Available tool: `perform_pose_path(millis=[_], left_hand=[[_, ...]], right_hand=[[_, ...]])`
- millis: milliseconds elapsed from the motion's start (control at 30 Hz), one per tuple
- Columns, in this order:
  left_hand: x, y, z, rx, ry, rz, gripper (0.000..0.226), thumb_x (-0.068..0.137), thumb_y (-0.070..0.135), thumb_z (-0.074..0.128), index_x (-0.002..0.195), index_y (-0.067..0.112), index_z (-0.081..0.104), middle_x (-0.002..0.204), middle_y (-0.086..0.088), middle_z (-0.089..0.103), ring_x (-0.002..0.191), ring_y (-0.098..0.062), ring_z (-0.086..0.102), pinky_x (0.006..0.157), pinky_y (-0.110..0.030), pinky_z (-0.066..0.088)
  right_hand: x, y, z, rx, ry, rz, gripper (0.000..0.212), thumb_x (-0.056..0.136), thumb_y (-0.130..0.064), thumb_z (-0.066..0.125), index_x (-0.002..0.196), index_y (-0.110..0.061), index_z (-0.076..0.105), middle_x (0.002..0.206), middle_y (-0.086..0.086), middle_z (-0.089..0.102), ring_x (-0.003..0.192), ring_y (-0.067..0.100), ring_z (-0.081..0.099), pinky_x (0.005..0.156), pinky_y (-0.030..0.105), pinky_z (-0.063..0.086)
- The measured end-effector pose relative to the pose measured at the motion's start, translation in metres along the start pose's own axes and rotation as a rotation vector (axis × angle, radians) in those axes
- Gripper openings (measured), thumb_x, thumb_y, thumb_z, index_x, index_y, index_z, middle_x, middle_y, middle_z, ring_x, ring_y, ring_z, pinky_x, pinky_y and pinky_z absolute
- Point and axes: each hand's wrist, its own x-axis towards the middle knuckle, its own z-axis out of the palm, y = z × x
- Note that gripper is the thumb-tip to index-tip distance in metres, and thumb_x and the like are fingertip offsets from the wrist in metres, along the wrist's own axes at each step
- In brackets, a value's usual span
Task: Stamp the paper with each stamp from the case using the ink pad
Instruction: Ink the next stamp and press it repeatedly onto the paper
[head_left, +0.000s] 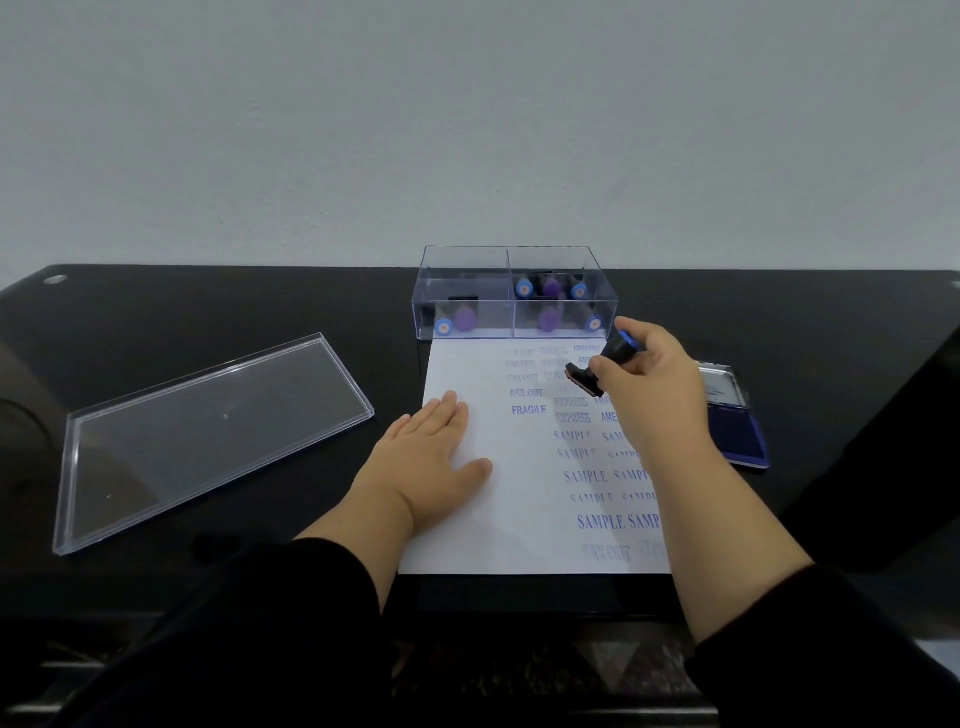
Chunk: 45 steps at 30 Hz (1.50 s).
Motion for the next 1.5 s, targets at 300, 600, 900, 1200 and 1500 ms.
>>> perform_pose_path(millis=[300, 600, 900, 1200, 1500], left_hand=[[-0.001, 0.000, 0.000, -0.001, -0.001, 0.003, 0.068, 0.099, 0.047, 0.029, 0.152, 0.021, -0.004, 0.158, 0.007, -0.014, 0.145, -0.007, -0.010, 0.117, -0.027, -0.006], [0.002, -0.003, 0.001, 0.021, -0.005, 0.007, 0.069, 0.099, 0.049, 0.028, 0.152, 0.019, -0.003, 0.158, 0.006, -0.014, 0.146, -0.008, -0.008, 0.118, -0.029, -0.004], [0.003, -0.001, 0.002, 0.013, 0.008, 0.016, 0.068, 0.099, 0.048, 0.029, 0.152, 0.019, -0.002, 0.158, 0.006, -0.013, 0.146, -0.008, -0.008, 0.119, -0.029, -0.004], [0.003, -0.001, 0.003, 0.017, 0.008, 0.012, 0.068, 0.099, 0.049, 0.028, 0.152, 0.019, -0.002, 0.159, 0.005, -0.012, 0.146, -0.008, -0.007, 0.118, -0.029, -0.004], [0.003, -0.001, 0.001, 0.014, 0.002, 0.009, 0.068, 0.099, 0.048, 0.028, 0.152, 0.019, -0.003, 0.158, 0.006, -0.013, 0.146, -0.008, -0.008, 0.118, -0.029, -0.004]], right_hand=[[0.000, -0.001, -0.016, -0.055, 0.058, 0.011, 0.035, 0.088, -0.016, 0.064, 0.116, -0.027, 0.045, 0.082, -0.005, 0.061, 0.063, 0.008, 0.054, 0.052, 0.023, 0.042], [-0.009, 0.011, -0.054, -0.501, 0.203, -0.051, 0.029, 0.093, -0.015, 0.053, 0.120, -0.021, 0.046, 0.107, -0.001, 0.062, 0.087, 0.019, 0.057, 0.062, 0.029, 0.040], [-0.012, 0.025, -0.057, -0.639, 0.169, 0.007, 0.022, 0.094, -0.014, 0.051, 0.115, -0.019, 0.047, 0.104, 0.004, 0.061, 0.078, 0.022, 0.050, 0.058, 0.028, 0.036], [-0.012, 0.030, -0.052, -0.697, 0.173, 0.028, 0.023, 0.094, -0.014, 0.050, 0.115, -0.021, 0.047, 0.089, 0.001, 0.053, 0.075, 0.023, 0.049, 0.048, 0.025, 0.028], [-0.014, 0.030, -0.052, -0.703, 0.176, 0.014, 0.022, 0.094, -0.014, 0.050, 0.114, -0.022, 0.046, 0.085, 0.001, 0.053, 0.071, 0.022, 0.048, 0.046, 0.024, 0.027]])
